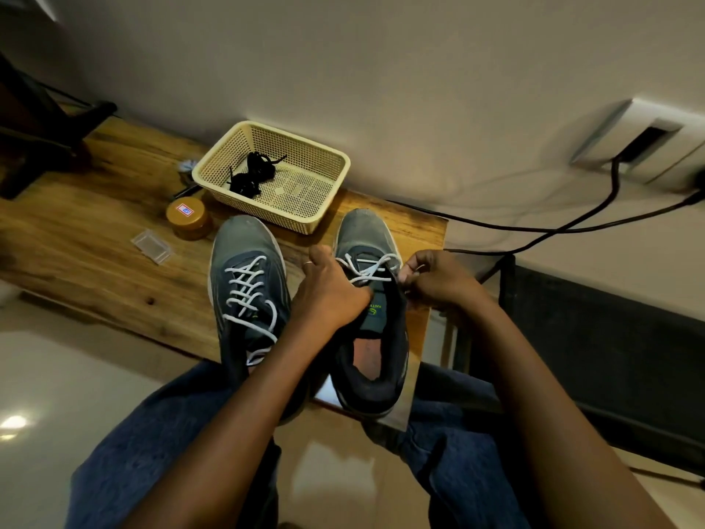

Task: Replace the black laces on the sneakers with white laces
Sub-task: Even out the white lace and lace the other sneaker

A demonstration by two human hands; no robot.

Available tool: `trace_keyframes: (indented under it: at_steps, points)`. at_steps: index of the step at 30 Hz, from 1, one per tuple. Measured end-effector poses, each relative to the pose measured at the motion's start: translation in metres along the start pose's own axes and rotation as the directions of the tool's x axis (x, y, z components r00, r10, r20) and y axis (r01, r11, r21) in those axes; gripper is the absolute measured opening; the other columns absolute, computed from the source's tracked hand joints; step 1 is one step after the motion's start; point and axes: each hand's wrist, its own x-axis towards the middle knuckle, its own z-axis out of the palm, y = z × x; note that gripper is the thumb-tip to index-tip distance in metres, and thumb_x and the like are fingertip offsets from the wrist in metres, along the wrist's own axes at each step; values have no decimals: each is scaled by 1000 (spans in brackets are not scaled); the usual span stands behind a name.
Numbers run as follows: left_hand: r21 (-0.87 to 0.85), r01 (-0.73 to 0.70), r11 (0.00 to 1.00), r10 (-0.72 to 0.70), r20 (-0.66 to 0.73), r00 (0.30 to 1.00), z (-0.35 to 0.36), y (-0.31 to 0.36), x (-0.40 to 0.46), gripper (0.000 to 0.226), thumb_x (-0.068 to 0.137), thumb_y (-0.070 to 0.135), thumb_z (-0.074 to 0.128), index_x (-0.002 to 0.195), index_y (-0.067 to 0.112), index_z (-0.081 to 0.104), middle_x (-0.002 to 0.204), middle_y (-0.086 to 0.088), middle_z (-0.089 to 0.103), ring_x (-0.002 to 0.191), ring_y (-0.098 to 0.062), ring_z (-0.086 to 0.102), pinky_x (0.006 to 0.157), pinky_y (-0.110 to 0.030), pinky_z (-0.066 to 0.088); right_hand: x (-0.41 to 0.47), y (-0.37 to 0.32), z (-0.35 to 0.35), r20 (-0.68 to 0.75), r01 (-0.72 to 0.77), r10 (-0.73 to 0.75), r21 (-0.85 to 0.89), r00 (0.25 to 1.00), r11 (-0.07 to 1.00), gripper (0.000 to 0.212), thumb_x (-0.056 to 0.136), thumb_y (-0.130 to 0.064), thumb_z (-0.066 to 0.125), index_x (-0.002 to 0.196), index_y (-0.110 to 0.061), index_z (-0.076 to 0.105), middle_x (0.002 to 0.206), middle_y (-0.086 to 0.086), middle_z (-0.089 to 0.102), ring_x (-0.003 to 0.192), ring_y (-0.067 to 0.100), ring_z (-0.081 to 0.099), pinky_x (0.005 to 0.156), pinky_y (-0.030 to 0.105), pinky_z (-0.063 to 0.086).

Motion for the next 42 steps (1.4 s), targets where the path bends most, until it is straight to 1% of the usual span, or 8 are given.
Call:
trace_keyframes:
  at_steps: [4, 10, 16, 20, 24, 30, 36, 42]
  points:
    - [-48, 34, 998, -33, 13, 999, 0, -4, 4, 75, 81, 34, 69, 135, 12, 21, 136, -17, 45, 120, -35, 49, 97, -37, 40, 5, 0, -6, -21, -99, 109, 276, 994, 956, 13, 100, 1, 35, 97, -10, 41, 75, 17, 59, 53, 25, 63, 53, 34, 57]
    - [-19, 2, 1000, -2, 16, 1000, -4, -8, 3, 86, 74, 44, 74, 137, 13, 23, 140, -15, 39, 128, -31, 41, 103, -37, 37, -4, 1, 2, 70, 11, -13, 37, 997, 999, 20, 94, -16, 59, 104, 1, 57, 71, 8, 59, 57, 14, 59, 50, 24, 55]
    - [43, 26, 999, -30, 93, 995, -20, -11, -2, 103, 65, 58, 77, 141, 13, 25, 146, -13, 29, 135, -29, 32, 110, -40, 33, -1, -1, 3, -8, -6, 7, 104, 1000, 995, 10, 99, -11, 48, 101, -2, 54, 80, 14, 62, 57, 18, 61, 53, 27, 55]
    - [27, 18, 999, -20, 99, 995, -29, -12, -9, 90, 63, 60, 78, 128, 10, 42, 137, -12, 43, 124, -26, 45, 99, -34, 40, 0, -4, 1, -59, -39, 57, 273, 997, 961, 16, 100, -10, 38, 96, 0, 51, 83, 16, 57, 61, 25, 63, 54, 34, 57]
    - [12, 19, 1000, -21, 175, 984, -35, -11, -12, 76, 67, 61, 75, 120, 12, 50, 126, -8, 56, 108, -22, 55, 82, -27, 41, -7, -1, 5, 8, 38, -39, 57, 999, 998, 16, 95, -16, 58, 89, -1, 61, 62, 6, 59, 46, 10, 59, 41, 20, 49]
    - [-4, 29, 1000, -28, 157, 987, -38, -13, -13, 87, 64, 62, 75, 128, 10, 48, 130, -8, 56, 114, -23, 54, 82, -26, 39, 3, -4, 7, -98, -40, 76, 324, 992, 945, 12, 102, -10, 40, 91, -8, 42, 71, 14, 54, 47, 21, 55, 44, 29, 50]
    - [5, 16, 1000, -17, 206, 978, -42, -11, -16, 60, 65, 62, 75, 93, 22, 41, 104, -1, 49, 97, -19, 51, 81, -27, 40, -2, 0, 11, -40, 39, -37, 54, 999, 998, 12, 97, -11, 53, 87, -4, 52, 72, 15, 57, 50, 17, 54, 40, 22, 48]
    - [-5, -2, 1000, 3, 197, 980, -40, -14, -14, 57, 61, 64, 77, 88, 25, 46, 110, 0, 60, 101, -18, 58, 86, -28, 45, 5, -1, 7, -116, 0, 42, 341, 992, 940, 21, 103, -16, 42, 82, -10, 43, 67, 16, 55, 38, 17, 57, 42, 29, 52]
